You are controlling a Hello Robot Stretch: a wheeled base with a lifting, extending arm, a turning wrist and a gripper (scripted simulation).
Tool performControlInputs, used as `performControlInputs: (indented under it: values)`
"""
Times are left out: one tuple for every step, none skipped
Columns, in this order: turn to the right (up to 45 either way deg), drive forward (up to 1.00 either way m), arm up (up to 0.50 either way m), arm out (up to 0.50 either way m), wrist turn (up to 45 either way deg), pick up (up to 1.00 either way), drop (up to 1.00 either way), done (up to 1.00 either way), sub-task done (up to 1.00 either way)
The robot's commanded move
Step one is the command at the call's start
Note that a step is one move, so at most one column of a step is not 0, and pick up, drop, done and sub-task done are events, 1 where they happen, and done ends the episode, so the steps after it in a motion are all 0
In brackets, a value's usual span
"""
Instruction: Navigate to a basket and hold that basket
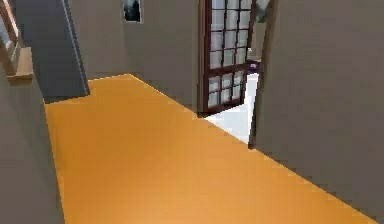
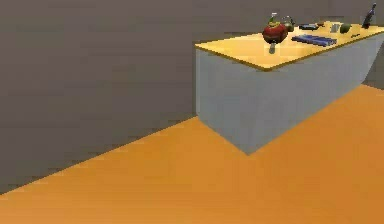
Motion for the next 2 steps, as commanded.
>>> performControlInputs:
  values:
    - [0.0, 1.00, 0.00, 0.00, 0.0, 0.00, 0.00, 0.00, 0.00]
    - [3.0, 0.00, 0.00, 0.00, 0.0, 0.00, 0.00, 0.00, 0.00]
